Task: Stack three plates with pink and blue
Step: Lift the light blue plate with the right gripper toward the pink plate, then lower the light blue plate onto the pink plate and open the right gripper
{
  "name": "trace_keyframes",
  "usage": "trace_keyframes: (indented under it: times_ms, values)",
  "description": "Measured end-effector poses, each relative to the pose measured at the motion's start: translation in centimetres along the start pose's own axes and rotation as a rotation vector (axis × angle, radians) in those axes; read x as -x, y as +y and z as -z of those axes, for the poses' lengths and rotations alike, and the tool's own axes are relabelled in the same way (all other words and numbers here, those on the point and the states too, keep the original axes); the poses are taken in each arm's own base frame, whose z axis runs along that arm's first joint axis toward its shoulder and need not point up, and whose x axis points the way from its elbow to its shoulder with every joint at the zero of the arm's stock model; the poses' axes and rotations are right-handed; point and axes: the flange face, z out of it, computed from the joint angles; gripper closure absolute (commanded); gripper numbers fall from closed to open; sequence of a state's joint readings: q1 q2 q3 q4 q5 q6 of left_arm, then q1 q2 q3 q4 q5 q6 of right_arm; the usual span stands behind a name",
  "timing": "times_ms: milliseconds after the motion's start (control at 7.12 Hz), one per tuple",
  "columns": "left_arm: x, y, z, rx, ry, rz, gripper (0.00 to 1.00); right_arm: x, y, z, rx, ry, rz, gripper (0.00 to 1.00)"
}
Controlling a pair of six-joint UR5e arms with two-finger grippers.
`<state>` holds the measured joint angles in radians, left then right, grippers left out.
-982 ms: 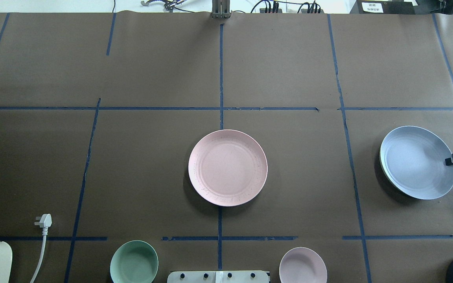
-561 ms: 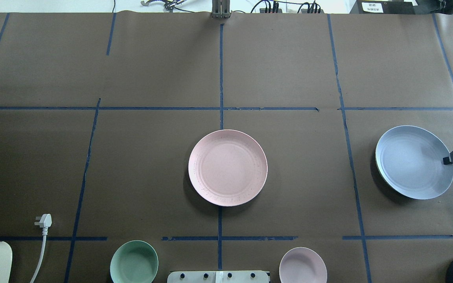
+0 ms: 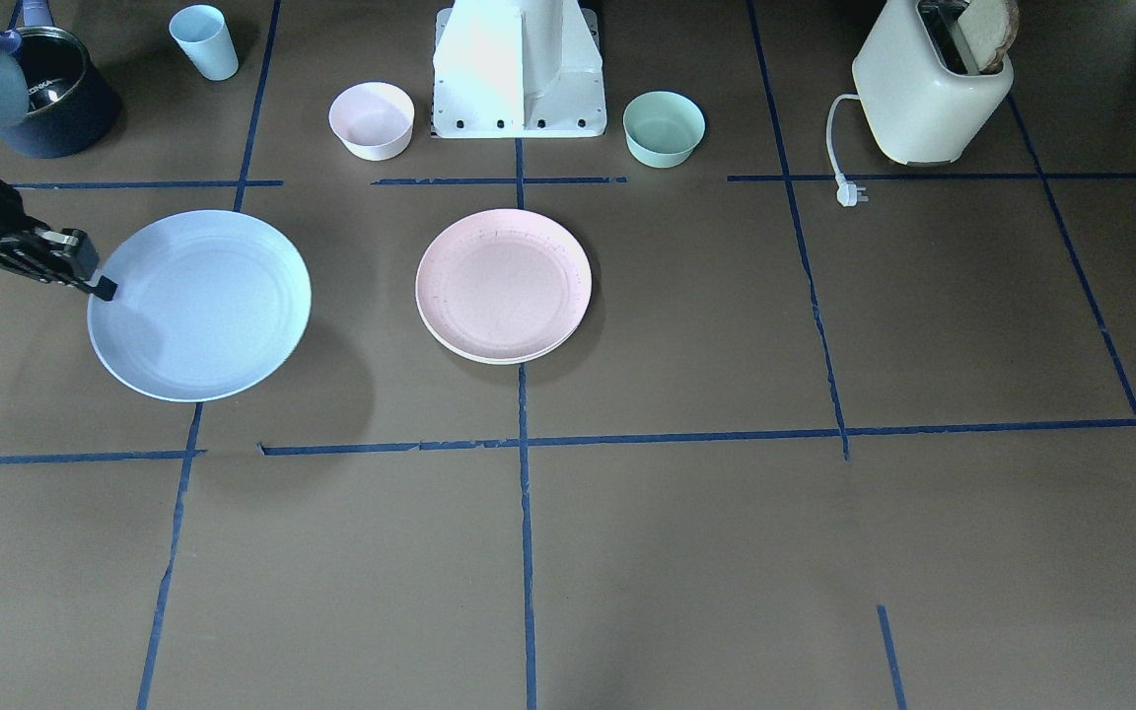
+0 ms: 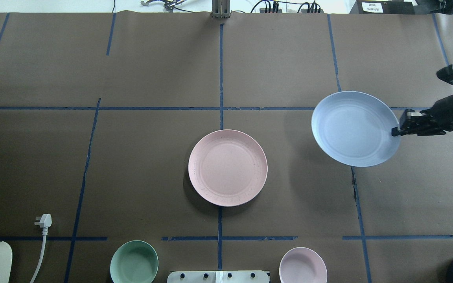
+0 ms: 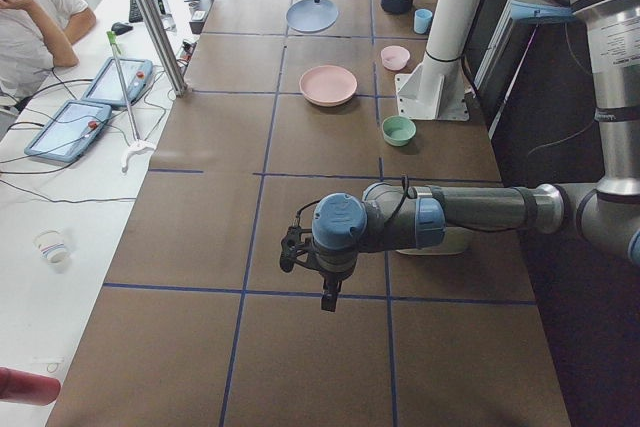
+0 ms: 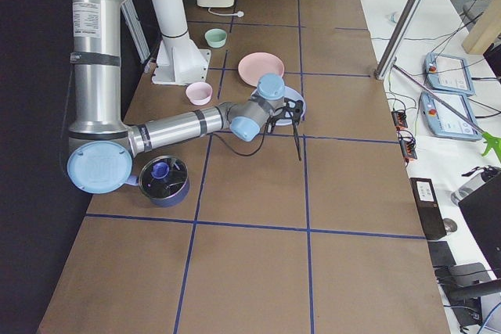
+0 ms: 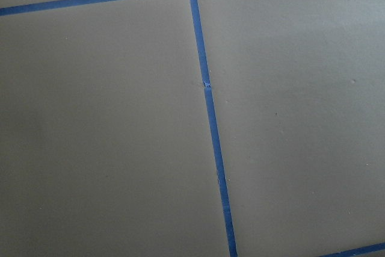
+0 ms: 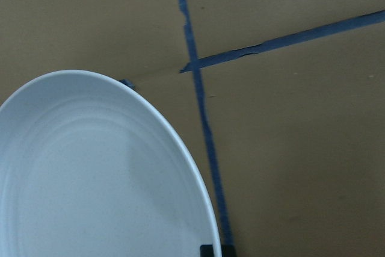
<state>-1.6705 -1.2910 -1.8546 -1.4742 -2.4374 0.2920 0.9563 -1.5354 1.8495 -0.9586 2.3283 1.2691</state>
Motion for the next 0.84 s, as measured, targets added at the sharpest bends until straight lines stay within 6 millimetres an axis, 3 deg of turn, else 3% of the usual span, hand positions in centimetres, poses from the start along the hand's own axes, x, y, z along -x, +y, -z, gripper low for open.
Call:
trace_keyframes:
  times_ms: [140, 281, 561, 702, 842]
  values:
    - [0.0, 0.0, 0.0, 0.000, 0.000, 0.002, 0.00, 5.6, 2.0, -2.9, 0.001, -0.015, -0.035, 1.00]
    - [0.0, 0.0, 0.0, 0.000, 0.000, 0.002, 0.00, 10.0, 4.7, -6.1, -0.006, -0.025, -0.053, 1.00]
    - [0.0, 0.0, 0.0, 0.000, 0.000, 0.002, 0.00, 17.2, 9.8, -11.4, -0.045, -0.007, -0.057, 1.00]
    - [0.0, 0.0, 0.0, 0.000, 0.000, 0.002, 0.00, 19.7, 11.9, -13.0, -0.057, 0.010, -0.060, 0.96]
    - [0.1, 0.0, 0.0, 0.001, 0.000, 0.003, 0.00, 21.0, 13.3, -14.1, -0.065, 0.018, -0.061, 0.02]
